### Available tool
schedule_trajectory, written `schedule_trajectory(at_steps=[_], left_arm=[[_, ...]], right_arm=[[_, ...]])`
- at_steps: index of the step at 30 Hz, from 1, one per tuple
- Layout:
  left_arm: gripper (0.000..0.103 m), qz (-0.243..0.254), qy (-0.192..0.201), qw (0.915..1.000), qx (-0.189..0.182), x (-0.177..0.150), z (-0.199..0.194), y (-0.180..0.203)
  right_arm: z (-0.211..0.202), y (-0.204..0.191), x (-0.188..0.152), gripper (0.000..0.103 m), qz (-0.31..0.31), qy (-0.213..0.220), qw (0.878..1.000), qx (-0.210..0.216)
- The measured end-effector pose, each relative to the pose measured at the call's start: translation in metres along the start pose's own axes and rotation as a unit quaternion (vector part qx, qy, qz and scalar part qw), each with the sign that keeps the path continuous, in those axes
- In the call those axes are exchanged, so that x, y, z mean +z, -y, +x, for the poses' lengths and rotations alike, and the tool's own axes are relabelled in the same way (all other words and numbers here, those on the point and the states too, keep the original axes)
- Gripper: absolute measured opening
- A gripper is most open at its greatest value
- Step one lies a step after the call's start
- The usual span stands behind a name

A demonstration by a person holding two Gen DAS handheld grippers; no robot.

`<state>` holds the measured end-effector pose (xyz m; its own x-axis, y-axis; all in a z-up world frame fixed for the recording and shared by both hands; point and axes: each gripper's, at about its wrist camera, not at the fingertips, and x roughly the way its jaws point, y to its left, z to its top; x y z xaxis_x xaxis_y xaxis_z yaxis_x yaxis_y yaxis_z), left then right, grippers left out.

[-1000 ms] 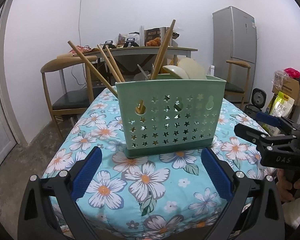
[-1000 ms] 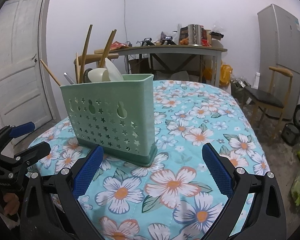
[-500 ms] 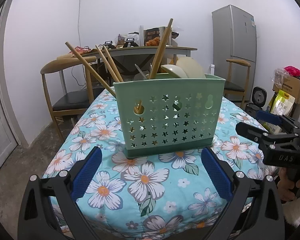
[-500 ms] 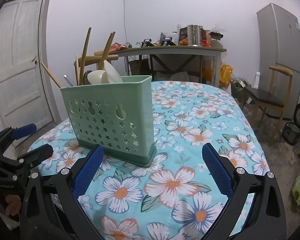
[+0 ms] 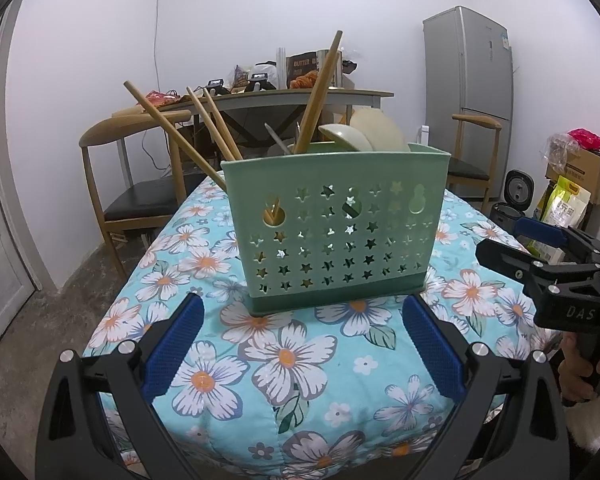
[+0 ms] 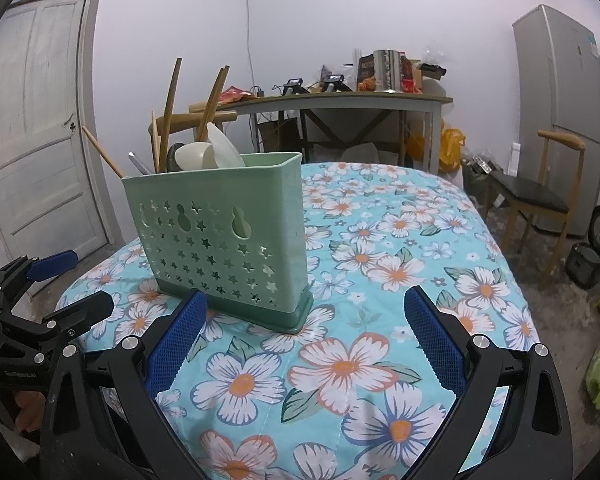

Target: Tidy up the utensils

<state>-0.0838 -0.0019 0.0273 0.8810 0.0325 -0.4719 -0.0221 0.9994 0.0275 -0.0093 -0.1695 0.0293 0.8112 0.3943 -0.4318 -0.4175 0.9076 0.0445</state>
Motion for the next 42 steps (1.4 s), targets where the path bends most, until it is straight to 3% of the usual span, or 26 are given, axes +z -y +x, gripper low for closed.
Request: schedule_trajectory(at_steps=[42], left_arm=[[0.097, -0.021, 0.011, 0.9997, 0.003, 0.0017, 0.0002, -0.0079]], right_arm=[[-0.0096, 0.0012, 0.0007, 0.095, -0.008, 0.011, 1.0, 0.002]])
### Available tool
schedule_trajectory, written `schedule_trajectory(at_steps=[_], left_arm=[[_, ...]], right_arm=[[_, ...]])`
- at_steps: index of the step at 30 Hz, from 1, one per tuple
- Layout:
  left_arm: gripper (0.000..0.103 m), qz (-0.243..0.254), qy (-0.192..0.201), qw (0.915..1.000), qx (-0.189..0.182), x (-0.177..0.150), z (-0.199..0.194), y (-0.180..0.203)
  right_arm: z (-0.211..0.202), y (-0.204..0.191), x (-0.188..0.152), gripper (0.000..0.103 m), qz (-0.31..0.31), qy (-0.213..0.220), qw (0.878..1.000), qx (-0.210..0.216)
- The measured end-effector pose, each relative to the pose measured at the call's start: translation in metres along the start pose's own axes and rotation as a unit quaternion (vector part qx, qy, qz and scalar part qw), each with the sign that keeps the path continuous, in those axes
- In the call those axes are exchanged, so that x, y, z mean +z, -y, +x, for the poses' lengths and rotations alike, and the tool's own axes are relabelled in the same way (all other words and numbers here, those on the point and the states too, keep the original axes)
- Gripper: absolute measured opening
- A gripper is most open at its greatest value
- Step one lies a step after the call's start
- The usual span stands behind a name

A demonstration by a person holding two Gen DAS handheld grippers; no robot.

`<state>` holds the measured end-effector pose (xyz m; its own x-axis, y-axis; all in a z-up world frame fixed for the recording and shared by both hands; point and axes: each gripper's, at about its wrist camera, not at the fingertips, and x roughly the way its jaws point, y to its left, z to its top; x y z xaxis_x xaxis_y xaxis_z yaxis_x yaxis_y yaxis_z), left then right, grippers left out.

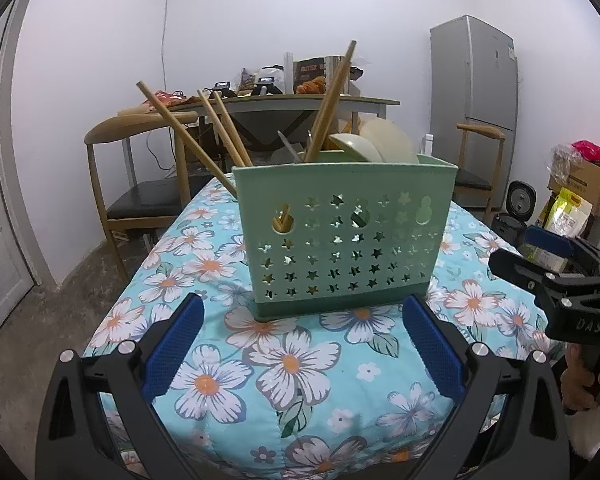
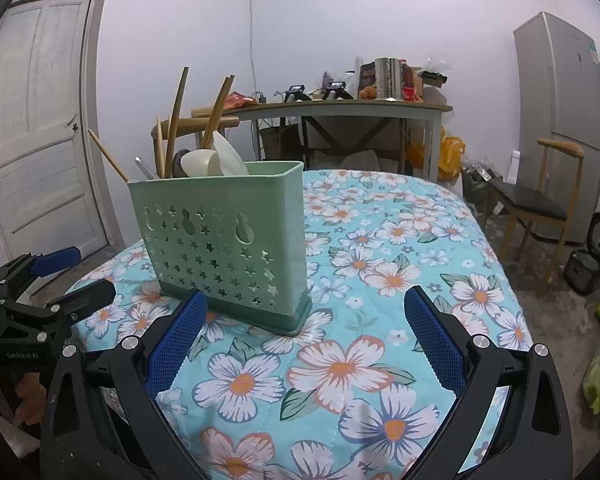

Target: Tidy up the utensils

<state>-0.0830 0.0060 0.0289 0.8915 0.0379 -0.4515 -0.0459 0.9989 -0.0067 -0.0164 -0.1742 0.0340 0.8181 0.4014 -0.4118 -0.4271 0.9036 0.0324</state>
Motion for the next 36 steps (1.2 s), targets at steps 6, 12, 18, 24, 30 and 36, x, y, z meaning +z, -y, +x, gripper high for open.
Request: schedule_trajectory(at_steps=[6, 12, 18, 24, 30, 36], left_arm=[[0.097, -0.017, 0.004, 0.9998, 0.004, 0.0004, -0.0002, -0.007], [0.097, -0.016, 0.009, 0.9997, 0.016, -0.0006, -0.0038, -0.0076], [0.097, -0.018, 0.012, 0.9997, 0.013, 0.0005, -0.0046, -0.0079], [0.097, -0.009, 0.013, 0.9998, 0.015, 0.0006, -0.0054, -0.0053], [0.097, -0.017, 0.014, 0.9998, 0.001, 0.0012, -0.0061, -0.0084], [0.097, -0.016, 0.011, 0.9998, 0.003, 0.0013, -0.0051, -0.0084]], right_arm=[[0.0034, -0.0009, -0.0022, 0.095, -0.011, -0.008, 1.0, -0.012], [-0.0009, -0.0045, -0.0019, 0.095, -0.016, 0.001, 1.0, -0.005], [-0.0003, -0.0063, -0.0026, 0.095, -0.023, -0.002, 1.0, -0.003], [0.0027, -0.0072, -0.0023, 0.095, -0.02, -0.005, 1.0, -0.001], [0.0034, -0.008, -0.0029, 0.095, -0.02, -0.005, 1.0, -0.004], [0.004, -0.0071, -0.0028, 0.095, -0.019, -0.005, 1.0, -0.002]])
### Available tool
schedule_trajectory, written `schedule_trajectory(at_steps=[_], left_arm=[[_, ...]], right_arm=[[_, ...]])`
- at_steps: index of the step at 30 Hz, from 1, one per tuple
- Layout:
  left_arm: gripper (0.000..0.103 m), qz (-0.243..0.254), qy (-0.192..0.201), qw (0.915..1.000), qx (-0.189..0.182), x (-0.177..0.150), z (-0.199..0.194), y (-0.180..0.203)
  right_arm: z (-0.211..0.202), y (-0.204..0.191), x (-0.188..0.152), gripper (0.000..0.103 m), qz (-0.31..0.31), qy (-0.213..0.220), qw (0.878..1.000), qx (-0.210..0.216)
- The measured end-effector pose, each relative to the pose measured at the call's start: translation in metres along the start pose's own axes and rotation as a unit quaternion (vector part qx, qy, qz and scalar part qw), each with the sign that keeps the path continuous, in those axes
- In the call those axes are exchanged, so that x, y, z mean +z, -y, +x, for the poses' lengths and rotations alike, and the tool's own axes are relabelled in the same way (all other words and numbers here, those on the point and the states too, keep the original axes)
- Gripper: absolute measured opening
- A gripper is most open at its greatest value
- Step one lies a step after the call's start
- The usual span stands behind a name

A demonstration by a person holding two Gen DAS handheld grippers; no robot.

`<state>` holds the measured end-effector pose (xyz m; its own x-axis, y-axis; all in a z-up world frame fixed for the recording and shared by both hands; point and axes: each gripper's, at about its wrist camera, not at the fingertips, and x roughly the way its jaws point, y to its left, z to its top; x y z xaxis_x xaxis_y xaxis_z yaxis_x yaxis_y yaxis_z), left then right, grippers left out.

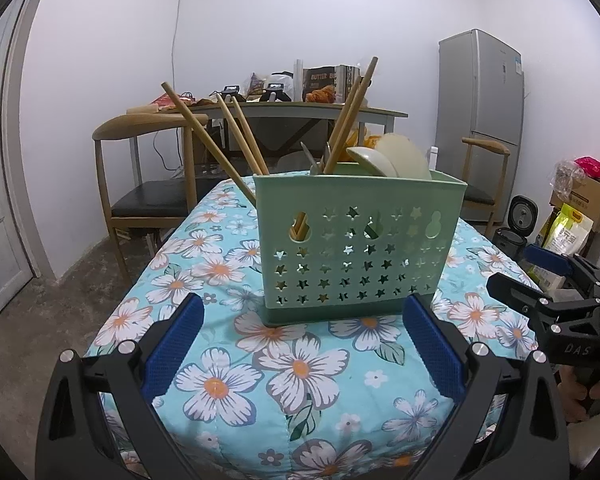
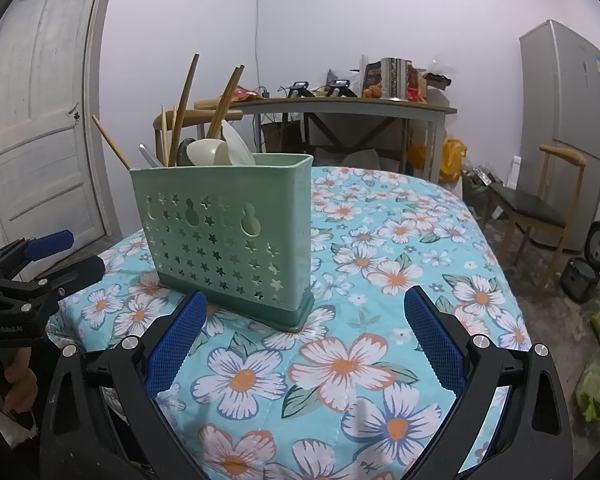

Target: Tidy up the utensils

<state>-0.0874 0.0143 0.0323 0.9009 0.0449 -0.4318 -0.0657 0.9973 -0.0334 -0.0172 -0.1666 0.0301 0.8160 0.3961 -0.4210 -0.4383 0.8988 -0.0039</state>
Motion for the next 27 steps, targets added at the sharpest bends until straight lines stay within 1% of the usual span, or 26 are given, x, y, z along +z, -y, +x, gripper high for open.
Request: schedule_trajectory(at_steps=[8, 27], left_arm=[[0.097, 0.004, 0.002, 1.0, -0.001, 0.0, -0.0007, 0.0025], [0.097, 0.004, 0.008, 1.0, -0.003, -0.0006, -0.0013, 0.003]], right_arm=[[-0.001, -0.0054, -0.001, 0.095, -0.015, 0.002, 1.0, 0.0], [-0.0002, -0.0052, -0.0009, 0.095, -0.013, 0.0, 1.0, 0.002]])
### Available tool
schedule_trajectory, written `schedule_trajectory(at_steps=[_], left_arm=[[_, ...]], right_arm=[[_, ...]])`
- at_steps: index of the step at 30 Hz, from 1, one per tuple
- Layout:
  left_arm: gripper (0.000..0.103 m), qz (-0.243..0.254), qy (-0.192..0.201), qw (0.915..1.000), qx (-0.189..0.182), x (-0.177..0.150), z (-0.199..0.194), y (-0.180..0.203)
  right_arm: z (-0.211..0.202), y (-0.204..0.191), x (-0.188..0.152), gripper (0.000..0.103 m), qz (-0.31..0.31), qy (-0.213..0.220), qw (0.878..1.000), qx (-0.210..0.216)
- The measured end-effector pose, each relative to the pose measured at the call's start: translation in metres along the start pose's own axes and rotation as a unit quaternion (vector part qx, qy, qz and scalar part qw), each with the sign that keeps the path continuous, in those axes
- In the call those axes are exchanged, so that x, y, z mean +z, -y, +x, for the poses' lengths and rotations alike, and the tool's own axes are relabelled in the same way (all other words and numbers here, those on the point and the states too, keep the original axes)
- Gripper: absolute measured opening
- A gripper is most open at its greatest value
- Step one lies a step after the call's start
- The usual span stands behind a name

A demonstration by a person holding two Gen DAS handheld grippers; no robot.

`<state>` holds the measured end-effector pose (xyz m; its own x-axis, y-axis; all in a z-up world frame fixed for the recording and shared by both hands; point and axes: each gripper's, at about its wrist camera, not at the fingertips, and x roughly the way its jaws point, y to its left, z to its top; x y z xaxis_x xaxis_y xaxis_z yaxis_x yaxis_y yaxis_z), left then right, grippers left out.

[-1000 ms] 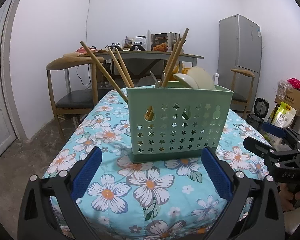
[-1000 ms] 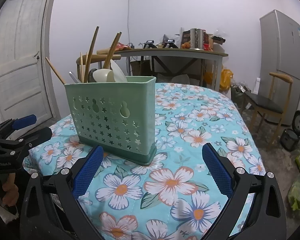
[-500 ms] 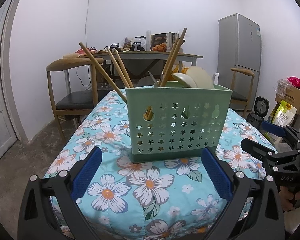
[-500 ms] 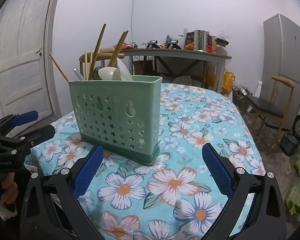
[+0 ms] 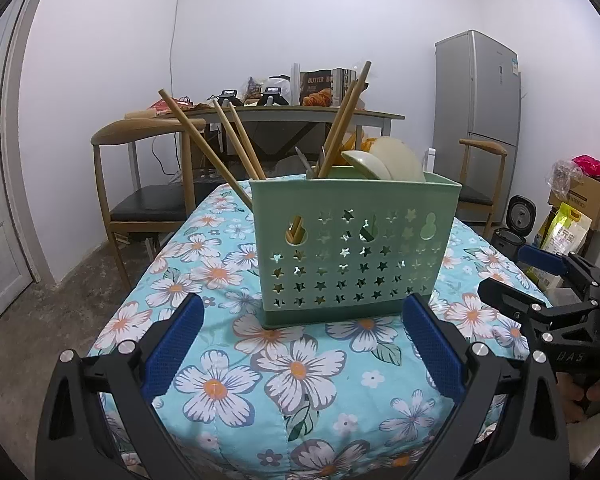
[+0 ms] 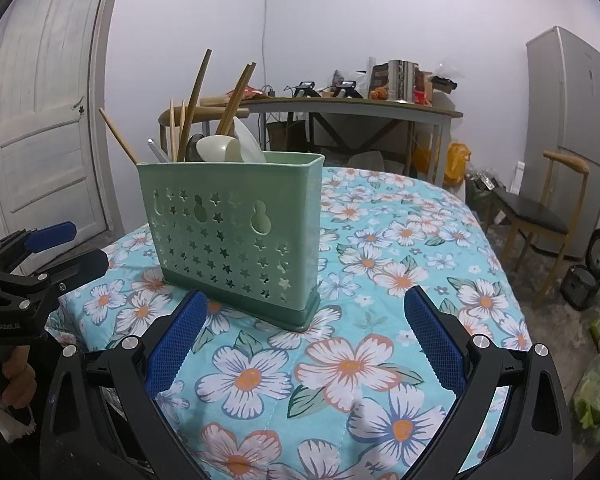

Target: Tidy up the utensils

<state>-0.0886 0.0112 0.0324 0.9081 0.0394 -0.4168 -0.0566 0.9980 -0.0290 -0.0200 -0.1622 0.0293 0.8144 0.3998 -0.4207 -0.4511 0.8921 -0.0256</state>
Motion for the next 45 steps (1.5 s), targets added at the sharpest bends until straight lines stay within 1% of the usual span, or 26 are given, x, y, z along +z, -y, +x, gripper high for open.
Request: schedule_trajectory(at_steps=[21, 24, 29, 32, 36, 38, 41, 45], left_arm=[[0.097, 0.006, 0.001, 1.0, 0.005, -0.001, -0.002, 0.002], [0.097, 0.008, 0.005, 0.9999, 0.005, -0.001, -0.006, 0.001], [0.097, 0.008, 0.015, 0.9998, 0.011, -0.003, -0.015, -0.003], [0.097, -0.009, 0.01, 0.9998, 0.012, -0.002, -0.014, -0.013], [0.097, -0.04, 0.004, 0.9991, 0.01, 0.0, -0.014, -0.028], [0.097, -0.046, 0.0, 0.9989, 0.013, 0.0, -0.013, -0.032], [0.097, -0.037, -0.002, 0.999, 0.026, -0.001, -0.014, -0.033], [0.097, -0.021, 0.001, 0.9992, 0.035, -0.001, -0.018, -0.033]], right_arm=[[-0.004, 0.005, 0.002, 0.095, 0.008, 0.006, 1.0, -0.004], [-0.005, 0.009, 0.002, 0.095, 0.017, 0.009, 1.0, -0.01], [-0.013, 0.02, 0.005, 0.095, 0.037, 0.028, 0.998, -0.035], [-0.017, 0.028, 0.005, 0.095, 0.051, 0.036, 0.997, -0.04], [-0.019, 0.035, 0.006, 0.095, 0.06, 0.036, 0.996, -0.048], [-0.021, 0.04, 0.005, 0.095, 0.064, 0.035, 0.996, -0.049], [-0.024, 0.043, 0.003, 0.095, 0.06, 0.032, 0.996, -0.059], [-0.03, 0.05, -0.001, 0.095, 0.057, 0.03, 0.996, -0.063]])
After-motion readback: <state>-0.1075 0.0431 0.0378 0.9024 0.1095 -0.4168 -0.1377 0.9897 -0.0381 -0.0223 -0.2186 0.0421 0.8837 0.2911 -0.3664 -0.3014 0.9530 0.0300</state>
